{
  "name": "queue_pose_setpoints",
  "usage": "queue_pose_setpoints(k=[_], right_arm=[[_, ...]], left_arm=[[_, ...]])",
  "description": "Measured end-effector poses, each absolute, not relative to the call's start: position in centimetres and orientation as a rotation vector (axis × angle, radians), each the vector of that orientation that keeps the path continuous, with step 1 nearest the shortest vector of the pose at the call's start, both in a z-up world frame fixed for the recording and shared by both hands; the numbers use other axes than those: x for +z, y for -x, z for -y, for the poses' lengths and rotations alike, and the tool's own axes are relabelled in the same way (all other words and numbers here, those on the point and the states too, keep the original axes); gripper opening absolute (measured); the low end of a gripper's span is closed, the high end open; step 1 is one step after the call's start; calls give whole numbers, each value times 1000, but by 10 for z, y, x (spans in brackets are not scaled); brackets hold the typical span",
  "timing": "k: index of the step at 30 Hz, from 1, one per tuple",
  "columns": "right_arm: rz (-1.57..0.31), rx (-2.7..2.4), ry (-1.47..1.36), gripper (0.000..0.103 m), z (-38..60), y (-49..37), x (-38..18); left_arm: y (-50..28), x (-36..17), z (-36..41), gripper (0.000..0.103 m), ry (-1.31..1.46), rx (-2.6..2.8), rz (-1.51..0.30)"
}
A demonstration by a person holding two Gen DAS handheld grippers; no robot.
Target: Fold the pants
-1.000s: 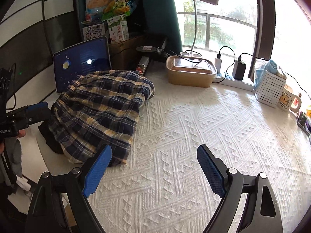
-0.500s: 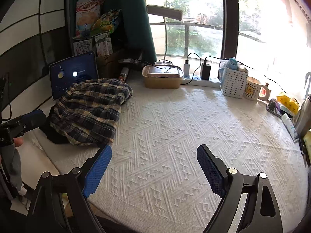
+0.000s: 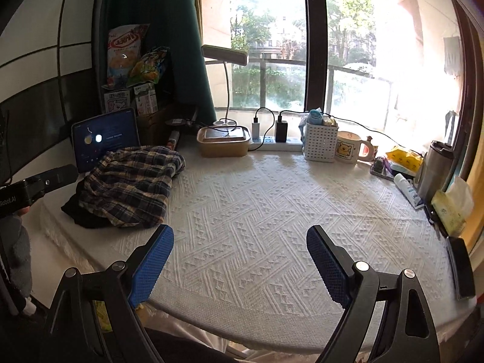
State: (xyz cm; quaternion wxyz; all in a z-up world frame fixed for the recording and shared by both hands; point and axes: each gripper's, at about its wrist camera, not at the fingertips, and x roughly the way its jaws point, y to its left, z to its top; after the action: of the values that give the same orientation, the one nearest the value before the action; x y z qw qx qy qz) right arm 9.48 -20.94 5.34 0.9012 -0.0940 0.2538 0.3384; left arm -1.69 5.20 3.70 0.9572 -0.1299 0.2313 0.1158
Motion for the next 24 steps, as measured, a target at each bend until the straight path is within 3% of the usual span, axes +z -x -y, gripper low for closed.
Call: queue_pose_setpoints(k=[10,24], right_arm=[[-366,577,157,91,240,-57,79],[-307,511,121,97,267,-56,105]], left_arm=[[31,56,-26,100,207,221,-418],[38,57,-37,100,185,317,-400]])
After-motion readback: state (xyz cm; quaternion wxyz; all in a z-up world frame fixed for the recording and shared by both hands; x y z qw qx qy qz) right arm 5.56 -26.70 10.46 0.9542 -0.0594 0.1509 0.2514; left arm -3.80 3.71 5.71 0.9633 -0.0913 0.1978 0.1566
